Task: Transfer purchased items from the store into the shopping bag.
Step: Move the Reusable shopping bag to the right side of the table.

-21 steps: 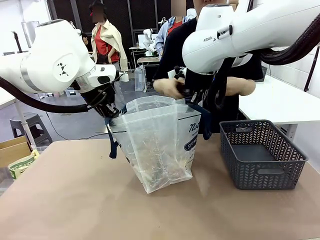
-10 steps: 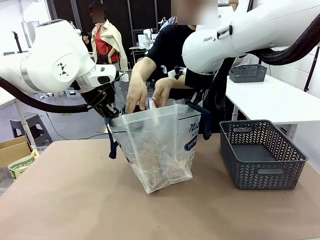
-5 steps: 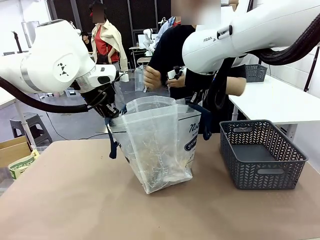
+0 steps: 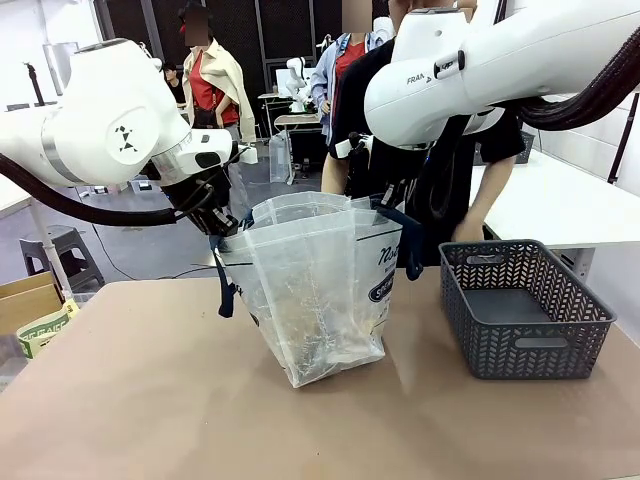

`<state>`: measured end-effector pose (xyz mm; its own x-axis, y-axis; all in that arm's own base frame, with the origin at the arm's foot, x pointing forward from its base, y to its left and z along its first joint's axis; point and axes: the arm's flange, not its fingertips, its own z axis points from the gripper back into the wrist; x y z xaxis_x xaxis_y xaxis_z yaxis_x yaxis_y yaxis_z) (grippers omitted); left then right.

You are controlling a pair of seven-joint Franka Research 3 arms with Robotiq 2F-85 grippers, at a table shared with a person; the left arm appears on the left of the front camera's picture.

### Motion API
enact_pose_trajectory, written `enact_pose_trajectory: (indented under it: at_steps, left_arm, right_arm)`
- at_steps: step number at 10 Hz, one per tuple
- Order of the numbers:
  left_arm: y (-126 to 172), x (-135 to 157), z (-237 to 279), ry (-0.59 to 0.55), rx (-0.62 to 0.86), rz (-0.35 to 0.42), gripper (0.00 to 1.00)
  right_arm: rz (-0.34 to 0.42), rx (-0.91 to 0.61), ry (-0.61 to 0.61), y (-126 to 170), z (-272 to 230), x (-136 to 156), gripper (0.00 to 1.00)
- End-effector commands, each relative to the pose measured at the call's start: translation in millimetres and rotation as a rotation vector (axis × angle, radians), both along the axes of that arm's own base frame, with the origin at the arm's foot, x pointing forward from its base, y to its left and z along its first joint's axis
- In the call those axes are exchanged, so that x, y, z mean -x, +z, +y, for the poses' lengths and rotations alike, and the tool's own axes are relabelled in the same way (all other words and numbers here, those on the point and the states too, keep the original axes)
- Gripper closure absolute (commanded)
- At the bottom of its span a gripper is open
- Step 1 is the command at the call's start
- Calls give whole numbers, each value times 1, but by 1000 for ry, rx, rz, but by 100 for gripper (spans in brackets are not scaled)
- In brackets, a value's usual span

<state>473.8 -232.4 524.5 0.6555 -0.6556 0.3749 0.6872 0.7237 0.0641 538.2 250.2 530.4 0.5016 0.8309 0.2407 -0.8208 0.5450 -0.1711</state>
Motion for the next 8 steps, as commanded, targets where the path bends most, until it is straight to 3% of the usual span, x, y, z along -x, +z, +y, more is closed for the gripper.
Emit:
enact_pose_trajectory:
  at_steps: [1, 8]
  left_arm:
    - [2, 0, 4, 4, -5, -1, 100]
    - [2, 0, 4, 4, -5, -1, 100]
  right_arm:
    - [1, 1, -5, 1, -2, -2, 100]
    - [1, 1, -5, 1, -2, -2, 100]
